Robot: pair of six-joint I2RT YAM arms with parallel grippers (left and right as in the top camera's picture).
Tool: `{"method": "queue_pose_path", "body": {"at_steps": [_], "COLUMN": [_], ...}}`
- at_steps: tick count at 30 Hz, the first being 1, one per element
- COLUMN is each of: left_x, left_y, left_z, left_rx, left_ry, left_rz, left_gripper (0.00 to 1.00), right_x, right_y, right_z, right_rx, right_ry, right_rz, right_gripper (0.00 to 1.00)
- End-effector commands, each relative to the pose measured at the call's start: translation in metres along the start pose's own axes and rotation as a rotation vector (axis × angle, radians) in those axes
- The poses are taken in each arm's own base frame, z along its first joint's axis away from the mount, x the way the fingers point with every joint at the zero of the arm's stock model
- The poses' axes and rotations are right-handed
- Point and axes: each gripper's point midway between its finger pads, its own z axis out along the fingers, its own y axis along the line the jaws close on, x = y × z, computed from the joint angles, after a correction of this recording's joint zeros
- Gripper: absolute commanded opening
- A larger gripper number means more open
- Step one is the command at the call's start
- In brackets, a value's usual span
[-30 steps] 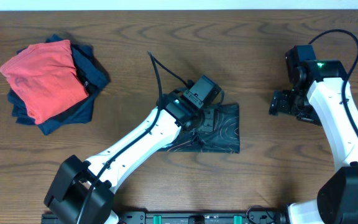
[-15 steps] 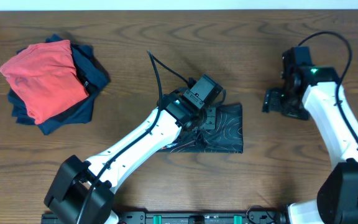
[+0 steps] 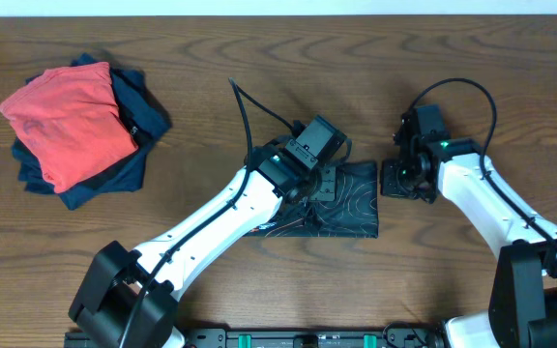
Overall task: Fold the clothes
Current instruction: 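Fold the jersey's left end rightward over the bundle with the left gripper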
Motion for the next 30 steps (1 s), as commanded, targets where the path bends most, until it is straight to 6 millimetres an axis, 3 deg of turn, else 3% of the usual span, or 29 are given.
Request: {"method": "queue_pose_path", "body": {"at_steps": [1, 7, 18, 30], "left_x": [-0.001, -0.001, 0.000, -0.002], "left_y": [0.000, 0.000, 0.000, -0.029], "left_z": [-0.001, -0.001, -0.001, -0.003], "left_rx": [-0.005, -0.005, -0.001, 0.143], "left_ry": [-0.006, -0.006, -0.004, 0.012], "left_rz": [-0.003, -0.003, -0.004, 0.001], "left_gripper": [0.06, 0.07, 0.06, 0.06], "right_x": [0.012, 0.021, 0.027, 0.026], "right_y": [0.004, 0.008, 0.017, 0.018], "right_z": [0.009, 0.025, 0.036, 0.036], "right_rx": [-0.009, -0.028, -0.048, -0.050], "right_ry": [0.019, 0.004, -0.022, -0.025], "right_rz": [0.016, 0.014, -0.003, 0.014], "right_gripper": [0.05, 0.05, 0.05, 0.05]}}
